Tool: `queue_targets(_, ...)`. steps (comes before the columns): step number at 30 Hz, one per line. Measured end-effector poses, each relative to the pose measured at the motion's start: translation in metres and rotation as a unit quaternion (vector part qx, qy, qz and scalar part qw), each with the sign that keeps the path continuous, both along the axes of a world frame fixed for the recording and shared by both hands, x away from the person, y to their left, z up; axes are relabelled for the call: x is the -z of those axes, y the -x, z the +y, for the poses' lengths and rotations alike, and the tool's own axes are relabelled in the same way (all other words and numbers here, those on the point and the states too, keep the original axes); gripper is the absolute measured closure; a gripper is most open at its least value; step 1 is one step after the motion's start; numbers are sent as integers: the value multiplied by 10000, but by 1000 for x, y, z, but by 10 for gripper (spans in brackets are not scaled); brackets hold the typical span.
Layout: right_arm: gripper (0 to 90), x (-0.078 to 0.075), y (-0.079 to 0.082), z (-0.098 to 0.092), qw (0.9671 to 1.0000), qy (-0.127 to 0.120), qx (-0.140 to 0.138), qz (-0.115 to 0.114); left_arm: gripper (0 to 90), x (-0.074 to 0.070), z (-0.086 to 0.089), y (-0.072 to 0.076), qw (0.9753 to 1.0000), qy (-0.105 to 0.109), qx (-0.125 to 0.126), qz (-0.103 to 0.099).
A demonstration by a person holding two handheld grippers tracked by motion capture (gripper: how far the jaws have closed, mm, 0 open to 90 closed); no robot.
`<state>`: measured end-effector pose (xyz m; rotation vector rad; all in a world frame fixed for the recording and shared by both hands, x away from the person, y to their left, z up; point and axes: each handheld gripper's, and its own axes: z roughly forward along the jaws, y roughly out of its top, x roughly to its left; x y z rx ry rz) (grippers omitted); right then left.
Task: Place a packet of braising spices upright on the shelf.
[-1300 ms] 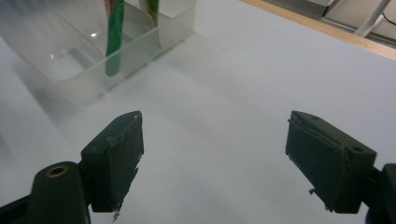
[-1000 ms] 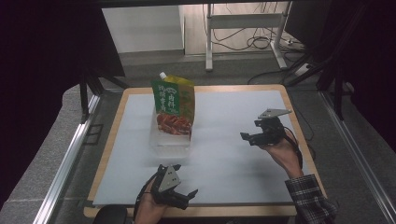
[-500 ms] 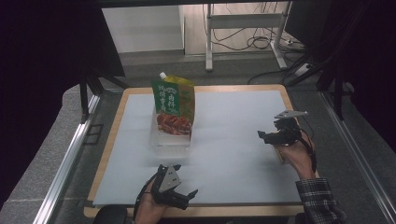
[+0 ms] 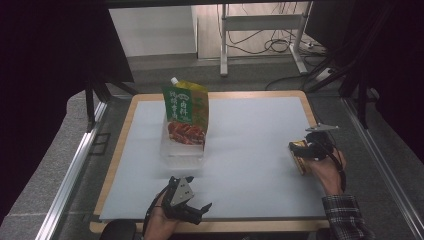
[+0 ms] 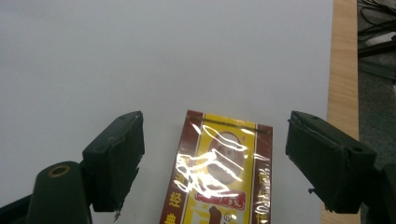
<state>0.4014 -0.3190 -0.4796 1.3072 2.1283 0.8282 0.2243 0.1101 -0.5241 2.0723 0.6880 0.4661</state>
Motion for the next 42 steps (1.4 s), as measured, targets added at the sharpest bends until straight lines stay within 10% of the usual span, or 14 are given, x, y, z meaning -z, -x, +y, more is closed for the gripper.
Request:
queue_targets(29,311,26,-4,-6,9958,36,379,832,12,0,-1,1,10000,-53,25,-12)
queue_targets(42,324,7,5,0,9984,11,118,555,14,0,-1,1,10000,-43,32,-33)
